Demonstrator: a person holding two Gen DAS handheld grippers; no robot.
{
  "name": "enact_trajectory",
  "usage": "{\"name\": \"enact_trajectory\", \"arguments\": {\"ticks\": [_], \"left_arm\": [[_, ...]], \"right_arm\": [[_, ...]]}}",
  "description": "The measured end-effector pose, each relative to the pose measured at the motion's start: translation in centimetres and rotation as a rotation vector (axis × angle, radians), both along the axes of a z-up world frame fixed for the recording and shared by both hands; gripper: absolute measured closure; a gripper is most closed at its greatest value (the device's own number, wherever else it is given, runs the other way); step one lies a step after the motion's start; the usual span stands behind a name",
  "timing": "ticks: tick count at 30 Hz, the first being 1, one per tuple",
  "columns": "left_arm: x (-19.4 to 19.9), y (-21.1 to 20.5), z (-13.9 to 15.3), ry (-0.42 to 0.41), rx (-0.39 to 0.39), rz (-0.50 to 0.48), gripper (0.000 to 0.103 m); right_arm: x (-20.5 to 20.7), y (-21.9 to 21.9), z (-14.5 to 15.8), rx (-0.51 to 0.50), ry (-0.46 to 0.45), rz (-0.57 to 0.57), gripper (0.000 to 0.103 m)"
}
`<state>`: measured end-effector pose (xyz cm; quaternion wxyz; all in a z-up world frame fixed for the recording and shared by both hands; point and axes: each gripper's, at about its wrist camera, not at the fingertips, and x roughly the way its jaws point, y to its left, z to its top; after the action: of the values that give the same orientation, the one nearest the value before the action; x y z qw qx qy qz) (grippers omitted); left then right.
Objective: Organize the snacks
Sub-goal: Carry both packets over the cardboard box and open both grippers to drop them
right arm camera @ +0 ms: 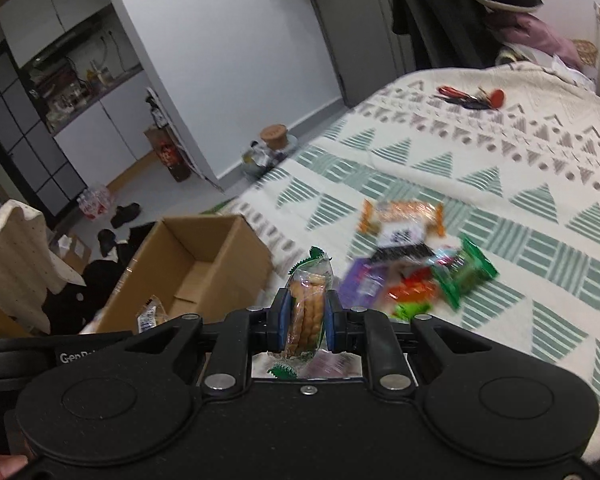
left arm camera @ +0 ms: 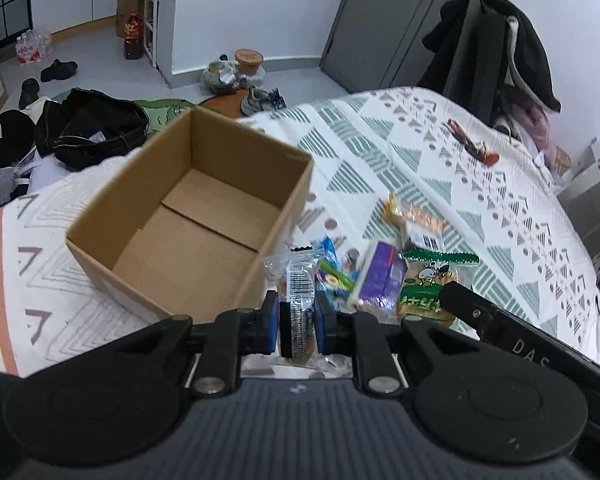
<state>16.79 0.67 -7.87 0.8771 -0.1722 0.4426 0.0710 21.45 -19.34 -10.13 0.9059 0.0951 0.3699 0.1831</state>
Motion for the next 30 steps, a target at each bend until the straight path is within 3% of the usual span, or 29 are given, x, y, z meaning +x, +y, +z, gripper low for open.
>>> {"name": "enact_trajectory", "arguments": {"ticks": [6, 20, 24, 30], "left_arm": [[0.2, 3.1, 1.1, -0.019, -0.002, 0.044, 0.086], [1.0, 10.2, 1.2, -0.02, -0.018, 0.137, 0.085], [1.3, 11.7, 1.0, -0.013, -0.042, 0.165, 0.08], [0.7, 12.8, 0.5, 0.007, -0.041, 0.18, 0.059]], "right_arm": [[0.2, 2.5, 1.6, 0.026, -0.037, 0.049, 0.086], [0.6, 8.3, 2.3, 0.037, -0.048, 0.13, 0.086], [0.9, 9.8, 2.2, 0.034, -0.045, 0.148, 0.086], [1.5, 12.1, 1.8, 0.035, -0.037, 0.174, 0.086]]}}
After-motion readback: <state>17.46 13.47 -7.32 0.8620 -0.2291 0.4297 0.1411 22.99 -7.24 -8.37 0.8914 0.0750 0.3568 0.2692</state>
